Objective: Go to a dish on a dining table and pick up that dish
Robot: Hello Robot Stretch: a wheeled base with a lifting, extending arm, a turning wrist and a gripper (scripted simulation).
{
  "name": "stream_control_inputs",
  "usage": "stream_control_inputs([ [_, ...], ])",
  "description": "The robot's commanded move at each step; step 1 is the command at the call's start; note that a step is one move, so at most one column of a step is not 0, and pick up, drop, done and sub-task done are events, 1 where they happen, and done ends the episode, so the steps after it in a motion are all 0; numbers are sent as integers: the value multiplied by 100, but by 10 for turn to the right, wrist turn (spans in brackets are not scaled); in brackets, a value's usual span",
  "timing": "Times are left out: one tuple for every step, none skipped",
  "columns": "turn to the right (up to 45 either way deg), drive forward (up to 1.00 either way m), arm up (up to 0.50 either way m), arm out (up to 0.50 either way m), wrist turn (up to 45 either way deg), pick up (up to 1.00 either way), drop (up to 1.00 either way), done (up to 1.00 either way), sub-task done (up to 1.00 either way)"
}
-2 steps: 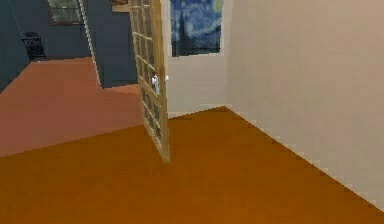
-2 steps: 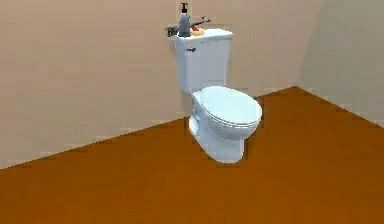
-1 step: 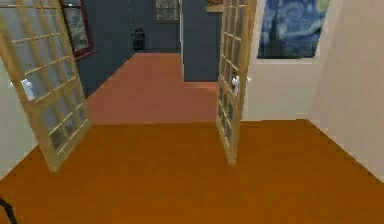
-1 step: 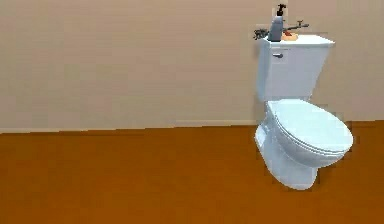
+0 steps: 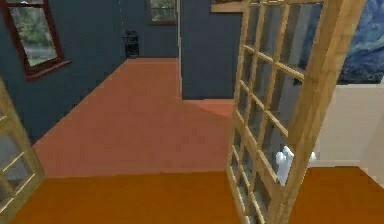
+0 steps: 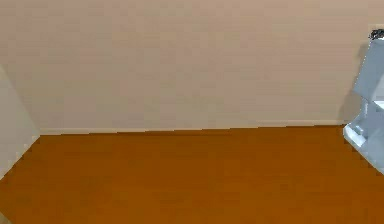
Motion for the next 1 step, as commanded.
stream_control_inputs([
  [-30, 0, 0, 0, 0, 0, 0, 0, 0],
])
